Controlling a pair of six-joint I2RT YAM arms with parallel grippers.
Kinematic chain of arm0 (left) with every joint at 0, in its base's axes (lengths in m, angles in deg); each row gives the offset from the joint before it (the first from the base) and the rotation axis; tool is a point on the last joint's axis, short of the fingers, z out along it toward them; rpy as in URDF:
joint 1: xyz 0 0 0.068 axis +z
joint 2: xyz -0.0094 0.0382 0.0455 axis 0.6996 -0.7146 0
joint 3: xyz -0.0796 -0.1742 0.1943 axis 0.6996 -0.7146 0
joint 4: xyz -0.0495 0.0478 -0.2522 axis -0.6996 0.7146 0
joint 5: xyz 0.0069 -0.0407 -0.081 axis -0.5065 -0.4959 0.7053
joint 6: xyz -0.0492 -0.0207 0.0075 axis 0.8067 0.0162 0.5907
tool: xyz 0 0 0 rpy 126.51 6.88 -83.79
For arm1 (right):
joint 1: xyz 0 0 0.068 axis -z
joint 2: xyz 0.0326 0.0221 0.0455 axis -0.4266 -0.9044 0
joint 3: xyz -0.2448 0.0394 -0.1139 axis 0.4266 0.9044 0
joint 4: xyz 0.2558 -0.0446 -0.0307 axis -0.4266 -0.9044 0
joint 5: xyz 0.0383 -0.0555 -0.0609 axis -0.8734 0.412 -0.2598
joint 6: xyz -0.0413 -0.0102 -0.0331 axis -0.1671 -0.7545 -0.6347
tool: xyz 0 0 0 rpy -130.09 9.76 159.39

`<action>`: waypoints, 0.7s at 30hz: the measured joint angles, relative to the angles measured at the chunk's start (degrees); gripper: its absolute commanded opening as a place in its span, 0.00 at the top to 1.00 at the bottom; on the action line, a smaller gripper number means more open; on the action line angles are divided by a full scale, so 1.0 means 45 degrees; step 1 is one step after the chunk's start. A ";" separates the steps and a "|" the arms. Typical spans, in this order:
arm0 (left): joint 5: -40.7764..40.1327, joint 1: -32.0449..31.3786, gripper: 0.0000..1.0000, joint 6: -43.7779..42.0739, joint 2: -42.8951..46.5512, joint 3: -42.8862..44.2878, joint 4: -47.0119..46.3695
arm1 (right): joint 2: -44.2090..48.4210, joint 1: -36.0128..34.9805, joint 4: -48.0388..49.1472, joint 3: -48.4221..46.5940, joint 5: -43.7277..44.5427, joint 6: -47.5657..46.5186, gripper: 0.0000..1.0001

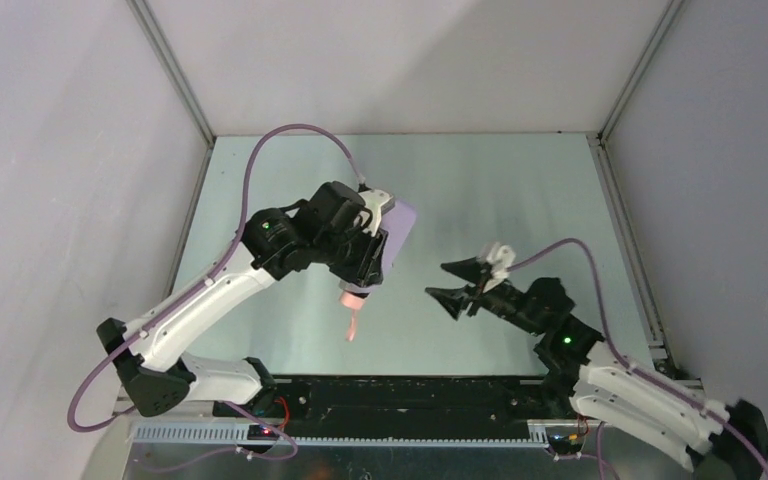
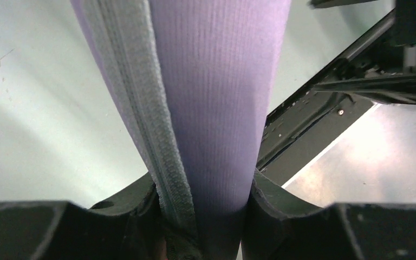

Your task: Put away the umbrella

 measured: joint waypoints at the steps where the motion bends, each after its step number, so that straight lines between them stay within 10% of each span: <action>1: -0.0170 -0.0049 0.83 -0.0034 -0.0083 0.0175 0.0301 | -0.0437 -0.0495 0.0170 0.0204 0.0491 -0.0559 0.42; 21: -0.0340 -0.0126 0.80 -0.0500 -0.0121 0.0646 0.1792 | -0.6912 -0.4129 0.5901 -0.0962 0.3827 -0.5576 0.54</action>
